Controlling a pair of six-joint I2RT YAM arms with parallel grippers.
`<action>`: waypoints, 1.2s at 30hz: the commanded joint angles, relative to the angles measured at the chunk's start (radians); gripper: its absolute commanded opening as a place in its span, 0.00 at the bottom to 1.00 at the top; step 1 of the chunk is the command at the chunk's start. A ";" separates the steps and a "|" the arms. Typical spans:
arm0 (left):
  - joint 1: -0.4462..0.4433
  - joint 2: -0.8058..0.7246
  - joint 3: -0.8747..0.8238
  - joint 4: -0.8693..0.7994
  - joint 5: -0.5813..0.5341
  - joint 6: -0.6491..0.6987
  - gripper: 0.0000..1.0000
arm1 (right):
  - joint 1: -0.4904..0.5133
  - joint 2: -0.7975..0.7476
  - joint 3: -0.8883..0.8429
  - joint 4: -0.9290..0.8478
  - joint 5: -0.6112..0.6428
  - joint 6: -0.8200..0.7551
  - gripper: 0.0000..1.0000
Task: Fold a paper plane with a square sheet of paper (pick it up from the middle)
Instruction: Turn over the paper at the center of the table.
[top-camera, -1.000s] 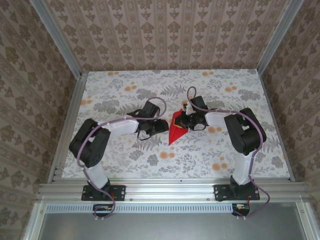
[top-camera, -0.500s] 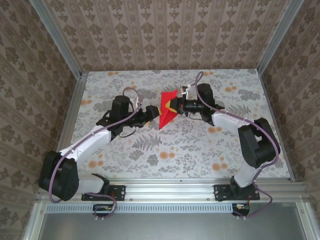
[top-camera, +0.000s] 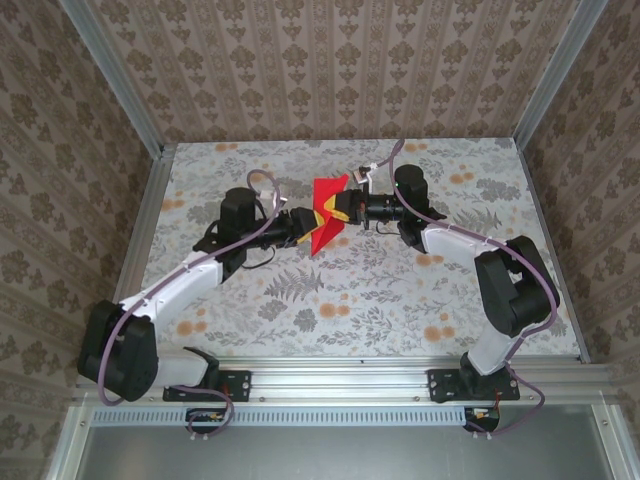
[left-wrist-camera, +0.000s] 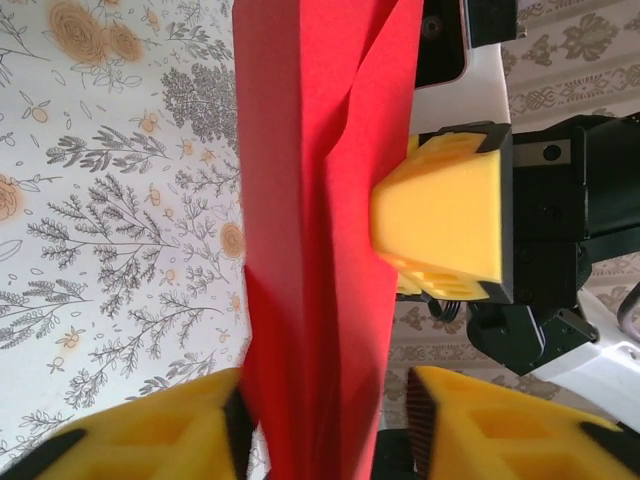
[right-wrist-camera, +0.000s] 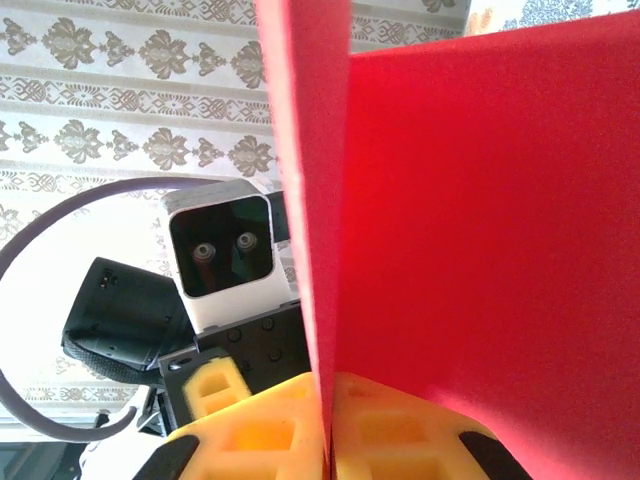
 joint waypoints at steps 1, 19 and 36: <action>0.007 0.009 -0.020 0.049 0.012 -0.019 0.37 | 0.007 -0.021 -0.010 0.047 -0.035 0.020 0.10; 0.021 -0.016 -0.022 -0.066 -0.055 0.078 0.09 | -0.035 -0.077 -0.042 -0.073 -0.011 -0.064 0.40; -0.282 0.249 0.433 -1.149 -1.268 0.383 0.11 | -0.113 -0.439 -0.134 -0.999 0.687 -0.618 0.59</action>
